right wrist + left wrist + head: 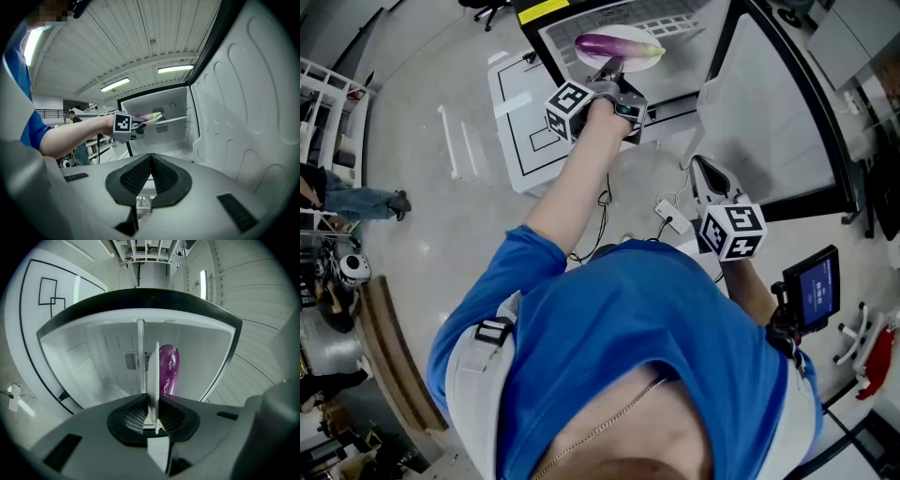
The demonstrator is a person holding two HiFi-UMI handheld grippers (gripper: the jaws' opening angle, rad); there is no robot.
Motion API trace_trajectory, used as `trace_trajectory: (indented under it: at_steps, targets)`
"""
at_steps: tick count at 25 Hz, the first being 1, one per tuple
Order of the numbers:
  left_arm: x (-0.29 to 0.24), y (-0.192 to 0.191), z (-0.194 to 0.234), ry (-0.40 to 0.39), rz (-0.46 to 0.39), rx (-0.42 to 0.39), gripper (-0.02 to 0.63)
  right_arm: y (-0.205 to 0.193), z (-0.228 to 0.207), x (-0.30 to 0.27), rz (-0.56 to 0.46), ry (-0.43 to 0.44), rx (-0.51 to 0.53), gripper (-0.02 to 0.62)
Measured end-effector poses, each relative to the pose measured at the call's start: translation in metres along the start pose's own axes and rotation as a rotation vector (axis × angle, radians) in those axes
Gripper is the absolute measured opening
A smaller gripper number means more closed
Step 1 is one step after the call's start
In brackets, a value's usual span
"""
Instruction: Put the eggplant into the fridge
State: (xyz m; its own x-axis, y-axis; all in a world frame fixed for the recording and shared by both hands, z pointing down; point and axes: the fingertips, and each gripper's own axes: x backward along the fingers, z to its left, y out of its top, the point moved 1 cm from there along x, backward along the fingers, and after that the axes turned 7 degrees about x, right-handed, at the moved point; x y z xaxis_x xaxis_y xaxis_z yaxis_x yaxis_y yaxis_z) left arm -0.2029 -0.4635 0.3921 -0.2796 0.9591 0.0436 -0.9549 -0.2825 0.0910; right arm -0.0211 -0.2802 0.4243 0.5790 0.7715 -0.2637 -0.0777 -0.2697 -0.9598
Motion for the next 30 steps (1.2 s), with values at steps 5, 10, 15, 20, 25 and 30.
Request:
trace_trajectory:
  at_steps: [5, 10, 15, 20, 25, 30]
  targets:
    - [-0.011, 0.007, 0.008, 0.023, -0.049, 0.028, 0.052, -0.003, 0.0, 0.001, 0.006, 0.001, 0.001, 0.002]
    - [-0.018, 0.012, 0.012, 0.035, -0.089, 0.045, 0.052, -0.005, -0.002, 0.002, 0.013, -0.007, -0.002, 0.002]
    - [-0.027, 0.016, 0.01, 0.019, -0.129, 0.064, 0.052, -0.007, -0.003, 0.002, 0.017, -0.012, -0.001, 0.002]
    - [-0.037, 0.019, 0.012, 0.014, -0.155, 0.063, 0.052, -0.008, -0.004, 0.003, 0.016, -0.017, 0.0, 0.002]
    - [-0.046, 0.02, 0.014, 0.006, -0.175, 0.075, 0.053, -0.01, -0.004, 0.004, 0.017, -0.016, 0.0, 0.002]
    - [-0.054, 0.022, 0.018, -0.001, -0.197, 0.07, 0.054, -0.014, -0.006, 0.005, 0.02, -0.019, 0.002, 0.002]
